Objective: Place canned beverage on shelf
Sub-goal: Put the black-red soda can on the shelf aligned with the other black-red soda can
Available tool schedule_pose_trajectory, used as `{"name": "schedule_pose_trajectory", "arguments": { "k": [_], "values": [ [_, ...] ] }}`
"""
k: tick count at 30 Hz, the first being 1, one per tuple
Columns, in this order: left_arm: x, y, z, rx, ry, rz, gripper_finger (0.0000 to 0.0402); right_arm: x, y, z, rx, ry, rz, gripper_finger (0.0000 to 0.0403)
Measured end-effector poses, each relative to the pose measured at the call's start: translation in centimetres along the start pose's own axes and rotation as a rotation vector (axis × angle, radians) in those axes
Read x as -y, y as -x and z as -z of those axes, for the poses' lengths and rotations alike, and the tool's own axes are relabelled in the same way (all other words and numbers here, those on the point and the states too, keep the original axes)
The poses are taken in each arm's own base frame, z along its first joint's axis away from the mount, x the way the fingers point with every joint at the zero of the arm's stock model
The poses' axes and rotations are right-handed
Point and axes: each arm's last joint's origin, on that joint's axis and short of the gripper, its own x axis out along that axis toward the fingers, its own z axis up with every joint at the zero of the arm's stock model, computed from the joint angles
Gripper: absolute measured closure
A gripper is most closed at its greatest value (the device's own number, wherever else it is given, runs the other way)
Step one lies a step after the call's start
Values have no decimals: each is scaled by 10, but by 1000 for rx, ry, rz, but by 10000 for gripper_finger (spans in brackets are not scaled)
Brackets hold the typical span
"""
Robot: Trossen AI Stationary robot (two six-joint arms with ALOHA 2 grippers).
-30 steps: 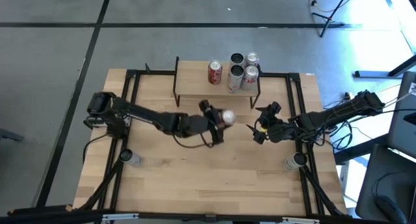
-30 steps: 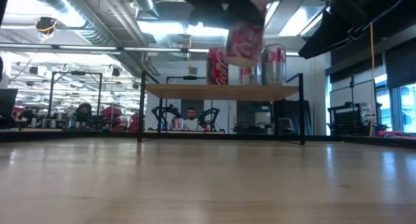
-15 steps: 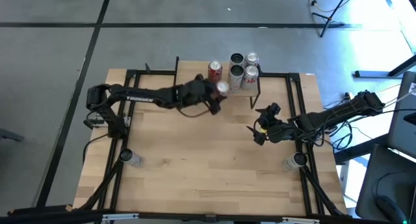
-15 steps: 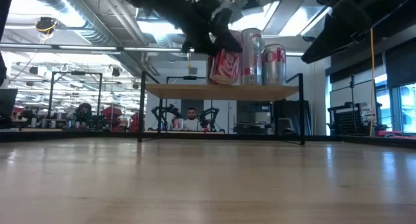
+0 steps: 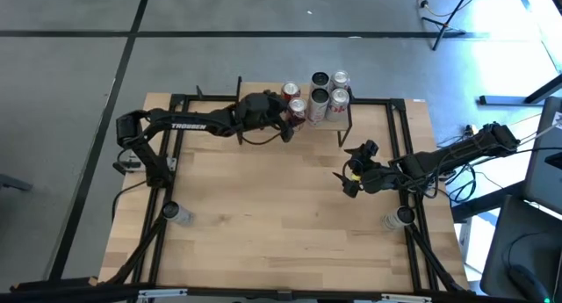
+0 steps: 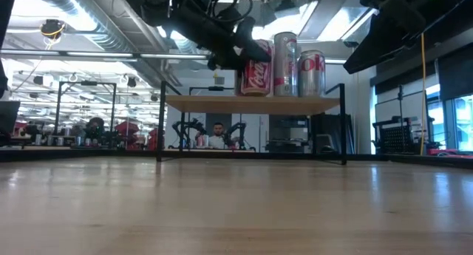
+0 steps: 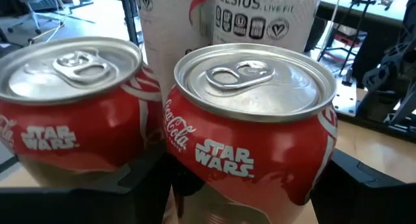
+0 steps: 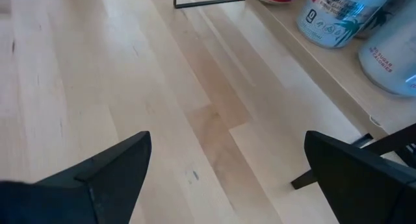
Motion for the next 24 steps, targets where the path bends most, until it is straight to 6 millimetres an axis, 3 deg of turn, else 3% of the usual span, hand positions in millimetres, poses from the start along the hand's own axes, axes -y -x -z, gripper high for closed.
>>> {"name": "schedule_pose_trajectory", "arguments": {
  "k": [9,24],
  "values": [
    [-11,-1,0,-10,-24,-31,138,0,0,0,2,-1,2,13],
    [-3,-1,0,0,-58,-20,90,0,0,-1,14,-5,17,13]
  ]
}}
